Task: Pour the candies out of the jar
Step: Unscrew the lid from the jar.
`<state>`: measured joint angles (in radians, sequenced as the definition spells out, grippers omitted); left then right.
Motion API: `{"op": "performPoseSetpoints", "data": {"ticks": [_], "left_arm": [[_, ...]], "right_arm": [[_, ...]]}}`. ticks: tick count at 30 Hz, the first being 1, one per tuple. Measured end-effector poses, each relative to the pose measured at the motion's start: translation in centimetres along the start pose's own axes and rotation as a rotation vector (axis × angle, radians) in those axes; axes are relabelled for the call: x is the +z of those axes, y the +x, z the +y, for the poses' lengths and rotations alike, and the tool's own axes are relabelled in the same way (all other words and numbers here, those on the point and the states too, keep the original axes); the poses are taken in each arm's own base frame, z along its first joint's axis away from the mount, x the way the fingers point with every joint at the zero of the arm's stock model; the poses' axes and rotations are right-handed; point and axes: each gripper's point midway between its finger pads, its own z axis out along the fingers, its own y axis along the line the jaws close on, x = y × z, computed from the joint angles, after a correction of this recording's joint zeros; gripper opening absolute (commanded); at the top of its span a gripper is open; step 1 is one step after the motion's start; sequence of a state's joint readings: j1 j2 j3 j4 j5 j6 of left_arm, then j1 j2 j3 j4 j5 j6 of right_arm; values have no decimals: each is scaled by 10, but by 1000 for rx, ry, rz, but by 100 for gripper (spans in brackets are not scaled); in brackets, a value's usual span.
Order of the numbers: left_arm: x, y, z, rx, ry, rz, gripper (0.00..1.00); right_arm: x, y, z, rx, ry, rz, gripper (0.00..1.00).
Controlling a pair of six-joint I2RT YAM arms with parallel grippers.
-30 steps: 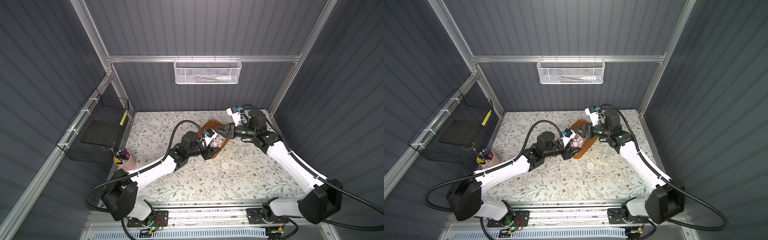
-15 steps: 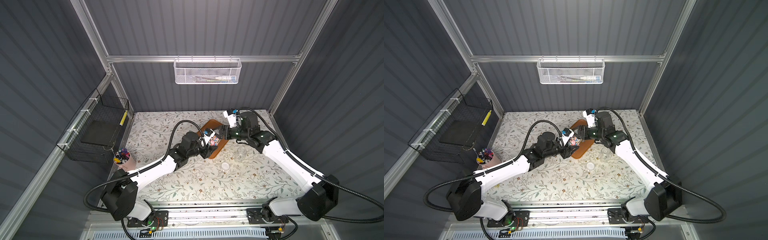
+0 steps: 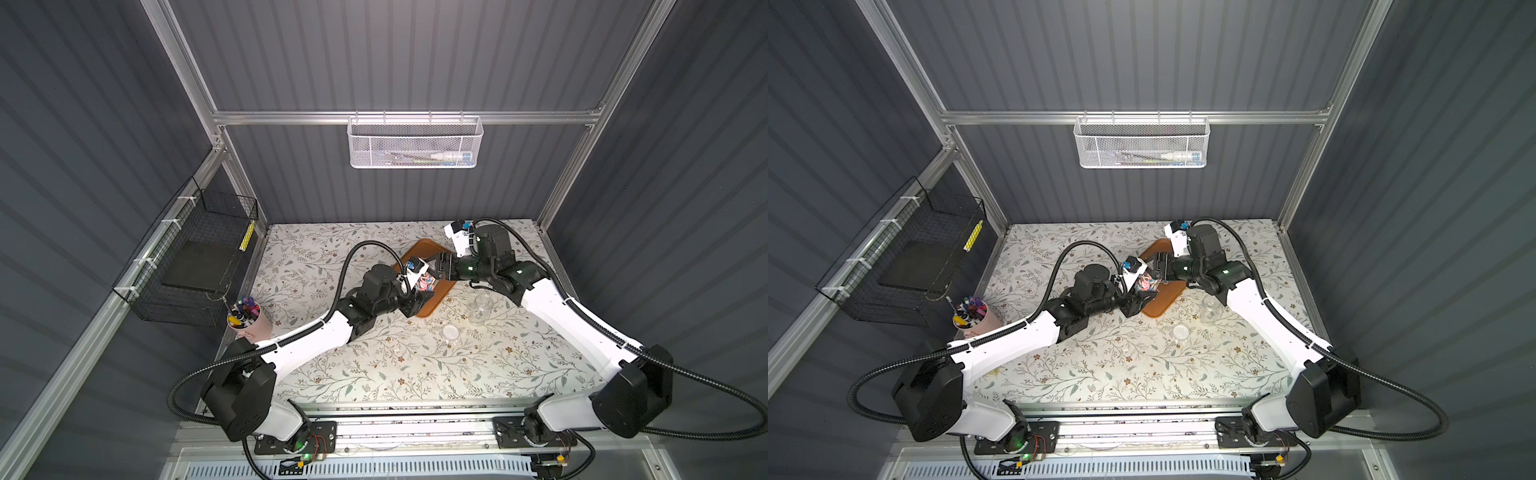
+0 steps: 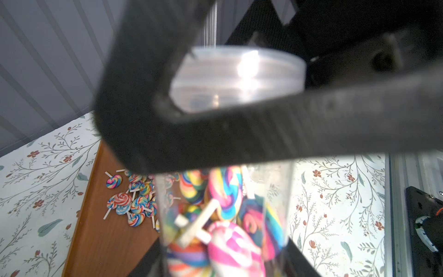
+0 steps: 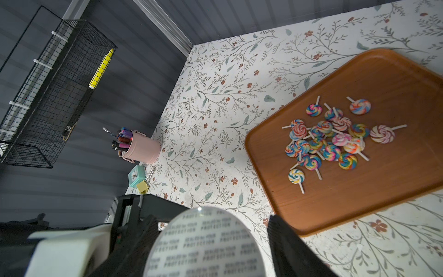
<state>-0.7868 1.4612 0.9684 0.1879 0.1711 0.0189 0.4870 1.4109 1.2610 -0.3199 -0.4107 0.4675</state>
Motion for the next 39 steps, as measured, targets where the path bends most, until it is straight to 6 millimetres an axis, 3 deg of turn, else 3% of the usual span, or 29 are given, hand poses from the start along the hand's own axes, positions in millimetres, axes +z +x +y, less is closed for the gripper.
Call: {"op": "performPoseSetpoints", "data": {"ticks": [5,11,39], "left_arm": [[0,2,0,-1,-1,5,0],[0,2,1,-1,-4,3,0],[-15,-37,-36,-73,283,-146,0]], "right_arm": [[-1,0,0,6,4,-1,59],[-1,0,2,6,-7,-1,54],[-43,-15,39,-244,-361,-91,56]]}}
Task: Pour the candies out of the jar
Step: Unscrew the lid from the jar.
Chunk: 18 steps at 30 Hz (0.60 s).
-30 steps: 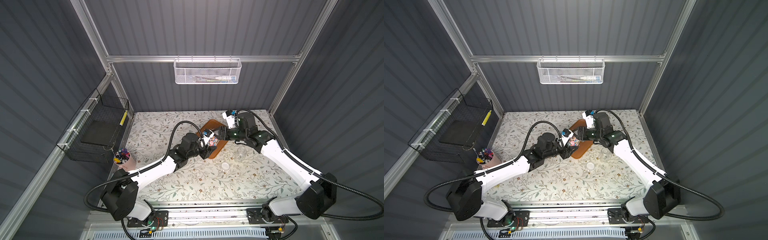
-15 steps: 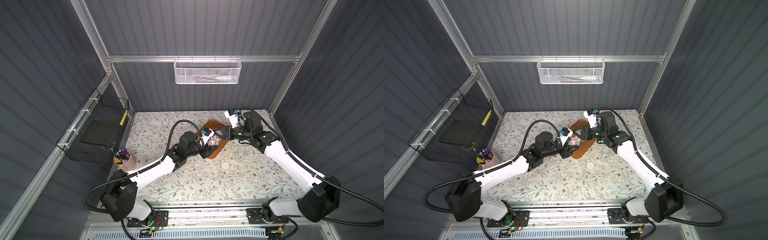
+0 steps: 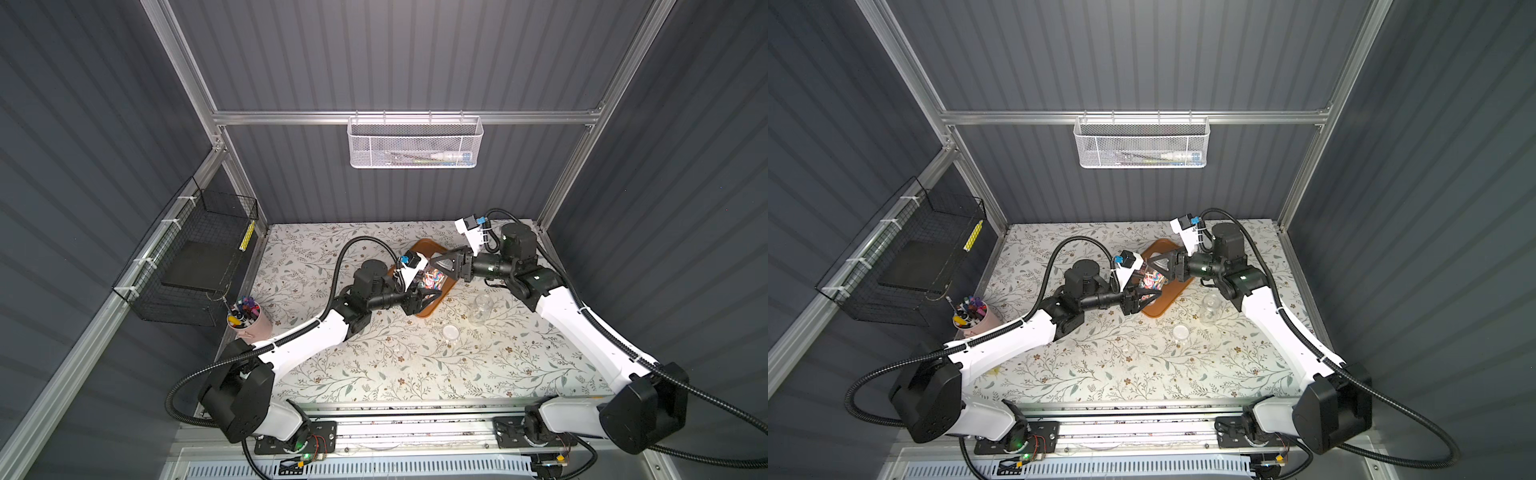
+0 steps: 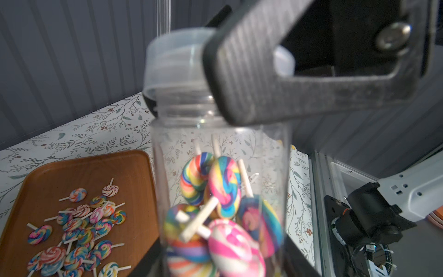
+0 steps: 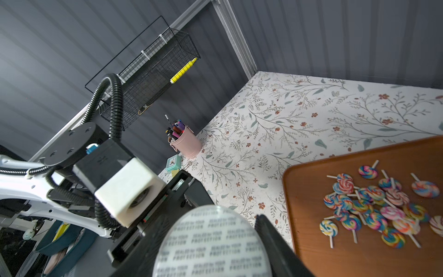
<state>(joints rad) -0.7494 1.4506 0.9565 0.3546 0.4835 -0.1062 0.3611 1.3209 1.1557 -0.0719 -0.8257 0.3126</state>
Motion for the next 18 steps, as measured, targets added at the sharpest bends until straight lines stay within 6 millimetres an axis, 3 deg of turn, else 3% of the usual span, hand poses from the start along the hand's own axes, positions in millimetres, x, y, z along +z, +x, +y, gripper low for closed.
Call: {"op": "performPoseSetpoints", "data": {"ticks": [12,18], "left_arm": [[0,-1,-11,-5,65,3,0],[1,5,-13,-5,72,26,0]], "right_arm": [[-7,-5,8,-22,-76,-5,62],[-8,-8,9,-26,-85,-12,57]]}}
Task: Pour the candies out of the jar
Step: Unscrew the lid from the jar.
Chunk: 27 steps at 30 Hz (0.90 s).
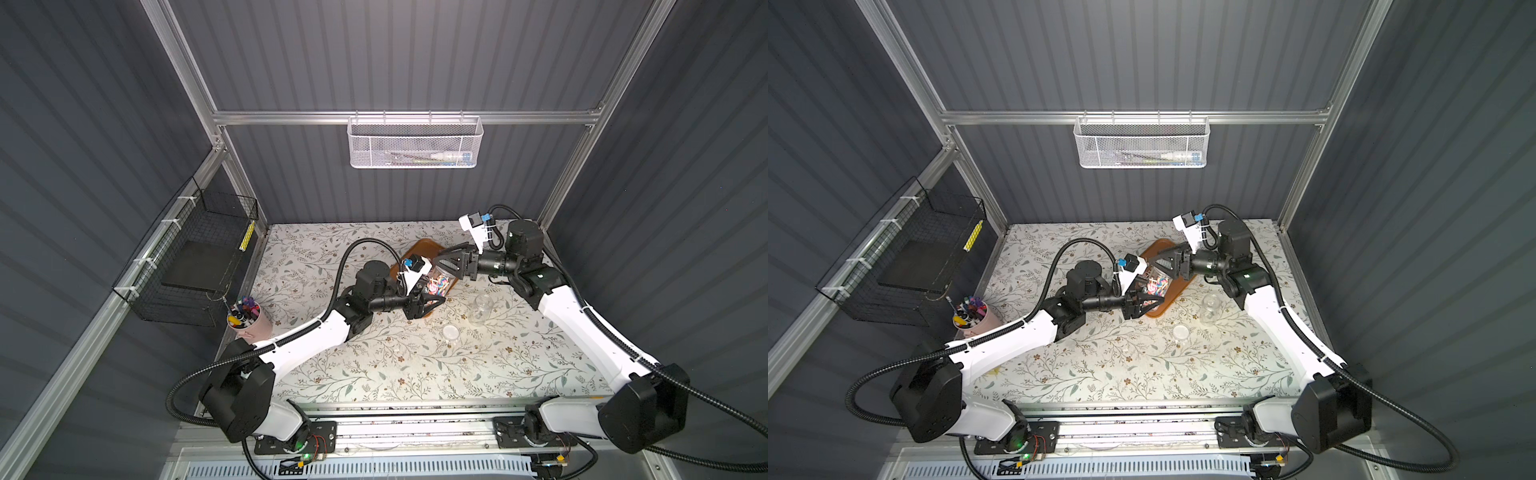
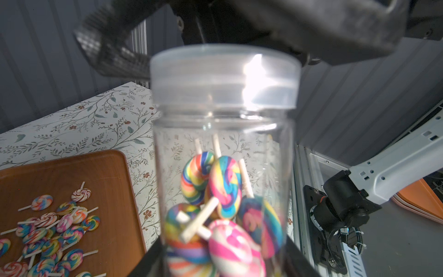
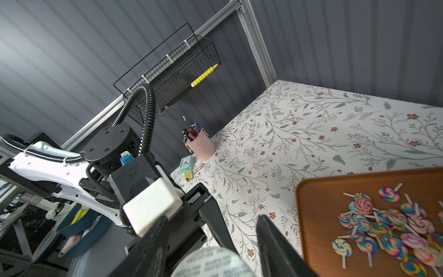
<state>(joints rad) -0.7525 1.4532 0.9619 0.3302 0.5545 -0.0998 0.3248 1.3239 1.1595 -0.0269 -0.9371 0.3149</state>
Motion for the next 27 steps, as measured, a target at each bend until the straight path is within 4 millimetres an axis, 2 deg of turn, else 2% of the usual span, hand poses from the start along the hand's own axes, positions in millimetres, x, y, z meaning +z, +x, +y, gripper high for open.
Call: {"op": "performPoseSetpoints", "data": {"ticks": [6,10,15,19,24,27], "left_arm": [[0,4,3,1,-15,16,0],[0,6,9,7,-51,25,0],[-1,10,19,21,-111,49,0],[-2,14,26,28,-152,71,0],[-2,12,34,41,-190,79,0],[-2,17,37,36,-209,94,0]], "right_arm": [[0,1,-3,-5,12,0,72],[-1,4,-12,16,62,7,80],[-4,15,-34,83,192,34,80],[-2,20,-38,110,251,54,79],[2,30,-41,156,303,85,75],[3,31,-45,182,329,92,67]]}}
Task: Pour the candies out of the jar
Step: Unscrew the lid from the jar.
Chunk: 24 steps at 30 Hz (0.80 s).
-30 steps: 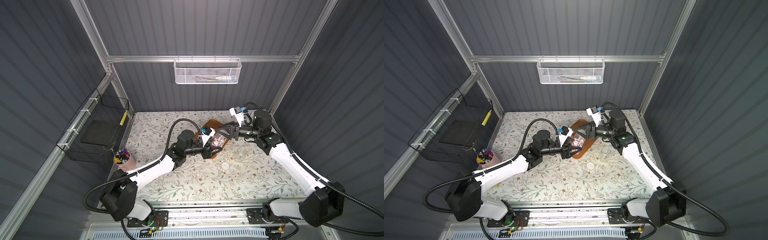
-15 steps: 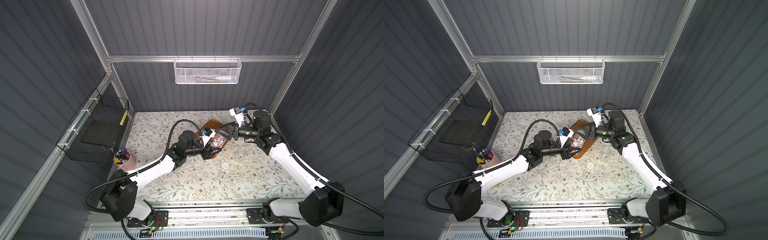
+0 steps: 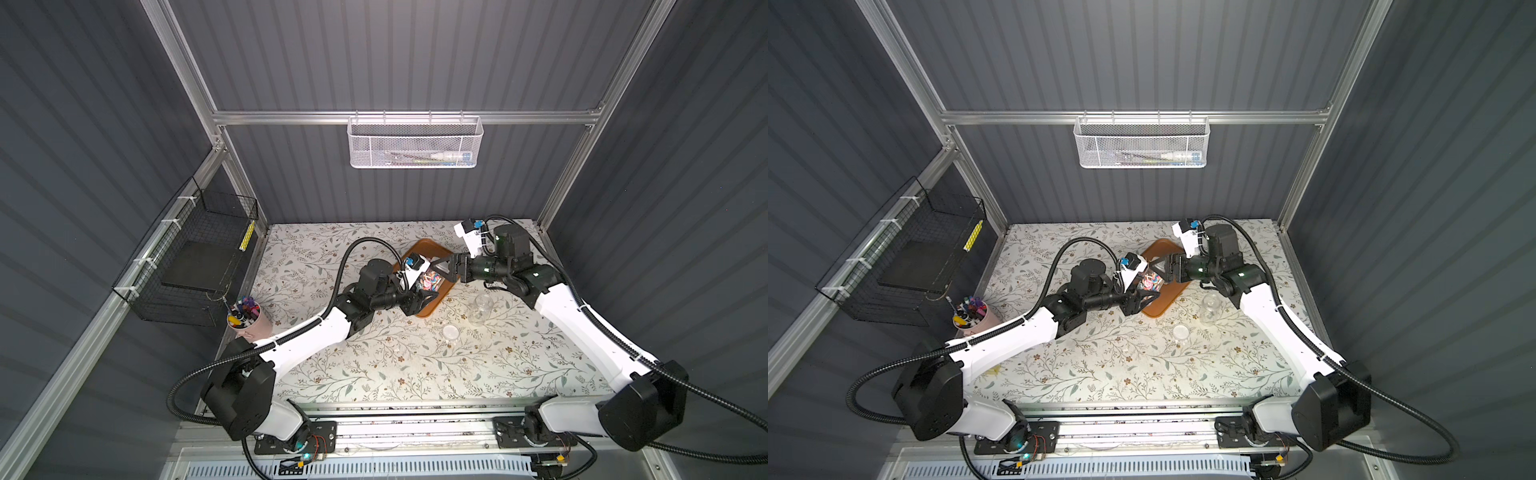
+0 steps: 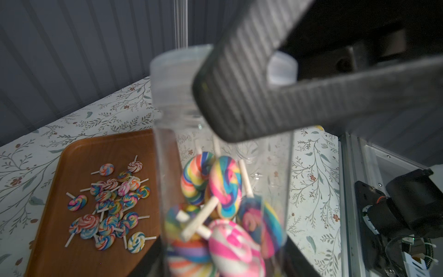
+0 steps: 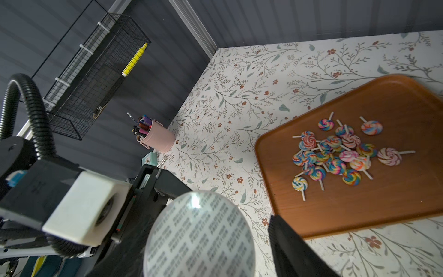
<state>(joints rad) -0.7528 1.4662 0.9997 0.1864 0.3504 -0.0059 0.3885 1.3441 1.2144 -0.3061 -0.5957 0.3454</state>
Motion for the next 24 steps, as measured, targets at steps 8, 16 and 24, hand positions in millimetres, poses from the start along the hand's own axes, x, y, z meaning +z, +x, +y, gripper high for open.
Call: {"op": "performPoseSetpoints", "data": {"ticks": [8,16,24], "left_arm": [[0,4,2,3,-15,16,0],[-1,-3,-3,-2,30,-13,0],[-6,-19,-13,-30,110,-70,0]], "right_arm": [[2,-2,2,35,15,2,46],[1,-7,13,-45,-86,-23,49],[-8,-19,31,-151,-225,-64,50]]}}
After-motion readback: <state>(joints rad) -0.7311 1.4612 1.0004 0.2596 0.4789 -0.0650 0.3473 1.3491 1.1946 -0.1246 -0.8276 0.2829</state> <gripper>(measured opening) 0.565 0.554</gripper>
